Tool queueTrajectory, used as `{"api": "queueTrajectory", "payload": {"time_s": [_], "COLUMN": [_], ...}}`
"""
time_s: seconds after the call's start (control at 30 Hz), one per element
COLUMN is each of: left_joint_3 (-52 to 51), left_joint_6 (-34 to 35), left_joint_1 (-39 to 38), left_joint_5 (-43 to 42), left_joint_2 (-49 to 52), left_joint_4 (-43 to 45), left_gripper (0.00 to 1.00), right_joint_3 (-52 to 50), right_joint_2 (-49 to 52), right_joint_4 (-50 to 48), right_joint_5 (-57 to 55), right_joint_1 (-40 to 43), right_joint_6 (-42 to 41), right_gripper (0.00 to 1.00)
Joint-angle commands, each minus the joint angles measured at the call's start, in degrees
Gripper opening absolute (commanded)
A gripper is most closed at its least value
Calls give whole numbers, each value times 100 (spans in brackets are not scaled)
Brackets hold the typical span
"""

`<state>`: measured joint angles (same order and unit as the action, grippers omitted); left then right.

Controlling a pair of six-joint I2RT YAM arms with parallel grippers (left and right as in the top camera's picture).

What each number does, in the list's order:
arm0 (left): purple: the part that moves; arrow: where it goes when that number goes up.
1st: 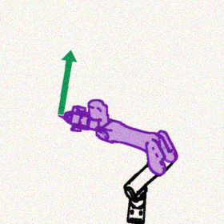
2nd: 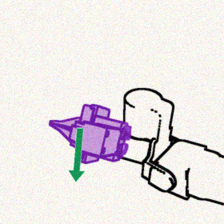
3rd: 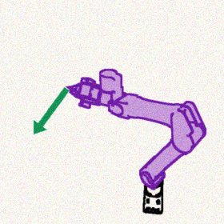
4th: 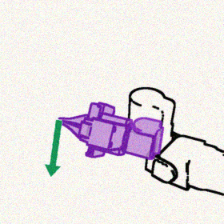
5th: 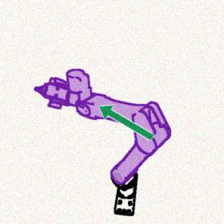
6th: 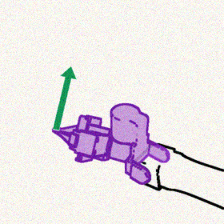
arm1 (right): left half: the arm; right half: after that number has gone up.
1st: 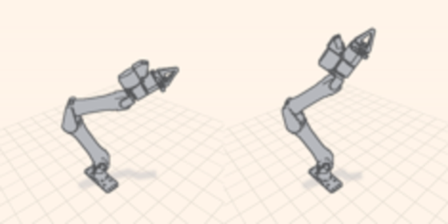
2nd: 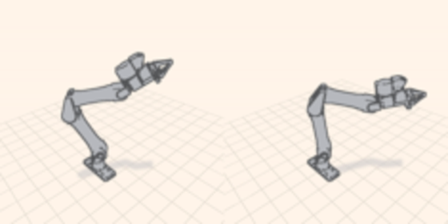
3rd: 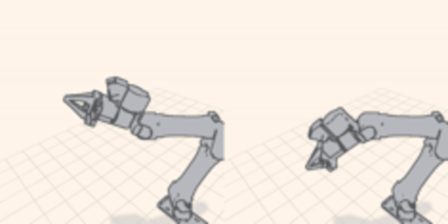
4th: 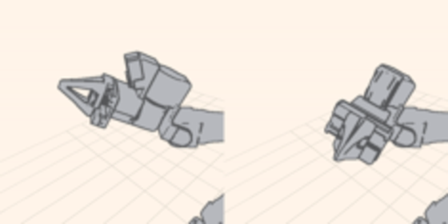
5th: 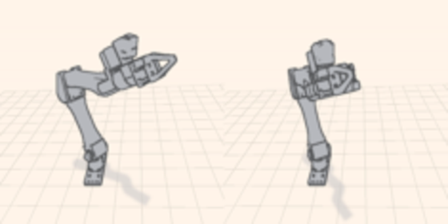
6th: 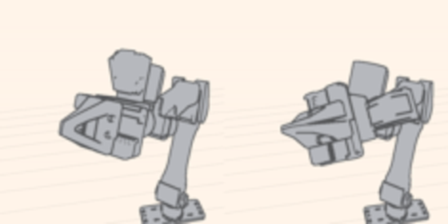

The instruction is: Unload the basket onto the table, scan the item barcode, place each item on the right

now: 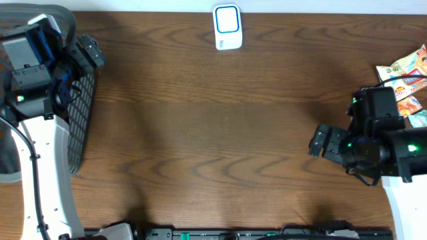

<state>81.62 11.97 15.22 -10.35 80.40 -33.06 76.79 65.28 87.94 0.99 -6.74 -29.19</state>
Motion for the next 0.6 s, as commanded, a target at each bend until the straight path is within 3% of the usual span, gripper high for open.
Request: {"api": "queueTrajectory", "payload": {"time_s": [0.0, 0.57], "left_joint_3": [24, 24], "left_joint_6": [11, 11], "left_joint_1": [79, 79], "left_joint_5": [269, 269], "left_joint_2": [96, 96], "left_joint_4": [-83, -83], "left_gripper": [98, 98], "right_joint_3": [-264, -531], "right_joint_2": [44, 96], "right_joint_4": [-9, -9], "right_joint_5": [214, 214], "right_joint_1": [-11, -11], "right_joint_6": [-293, -293], "right_gripper": [99, 99]}}
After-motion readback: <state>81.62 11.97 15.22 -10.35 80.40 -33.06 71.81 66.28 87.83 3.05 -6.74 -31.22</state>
